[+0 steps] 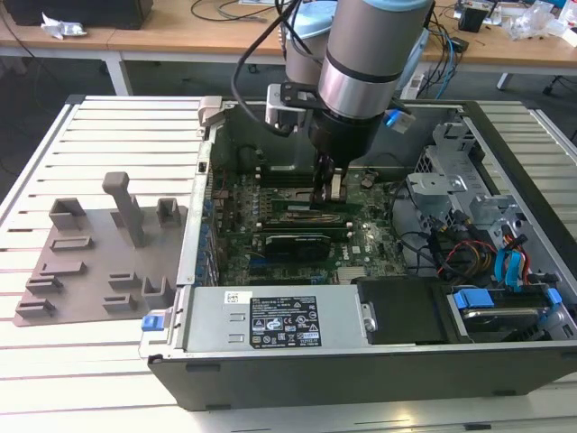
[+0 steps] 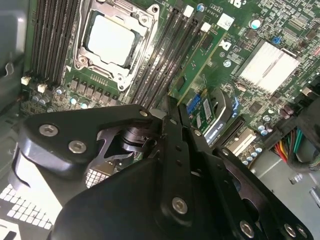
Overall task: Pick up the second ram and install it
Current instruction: 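Insert the second ram into the second slot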
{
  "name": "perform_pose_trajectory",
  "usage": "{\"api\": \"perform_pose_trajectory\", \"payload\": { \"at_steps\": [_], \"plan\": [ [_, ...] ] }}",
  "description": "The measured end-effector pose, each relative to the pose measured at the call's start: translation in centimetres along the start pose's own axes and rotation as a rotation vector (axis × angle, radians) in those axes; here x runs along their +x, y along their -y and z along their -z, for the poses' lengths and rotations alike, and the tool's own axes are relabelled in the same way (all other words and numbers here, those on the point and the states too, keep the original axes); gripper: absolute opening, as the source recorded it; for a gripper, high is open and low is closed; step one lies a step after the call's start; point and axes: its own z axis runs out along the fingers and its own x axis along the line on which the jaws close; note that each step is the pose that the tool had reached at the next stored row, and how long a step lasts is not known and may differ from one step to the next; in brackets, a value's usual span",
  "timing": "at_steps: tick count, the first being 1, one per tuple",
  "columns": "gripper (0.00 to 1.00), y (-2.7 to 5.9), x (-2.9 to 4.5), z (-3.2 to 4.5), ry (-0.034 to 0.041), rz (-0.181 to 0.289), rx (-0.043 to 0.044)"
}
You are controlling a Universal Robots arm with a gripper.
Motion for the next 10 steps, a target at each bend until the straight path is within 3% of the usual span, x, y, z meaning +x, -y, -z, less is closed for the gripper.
{"api": "perform_pose_trajectory", "payload": {
  "at_steps": [5,8,10],
  "plan": [
    [0.13,0.05,0.0,-0.61,-0.0001,0.0,-0.0005],
    [0.13,-0.01,-1.65,-1.13,0.0,0.0,-0.0005],
    [0.13,0.01,-1.93,-1.58,-0.0001,0.001,-0.0005]
  ]
}}
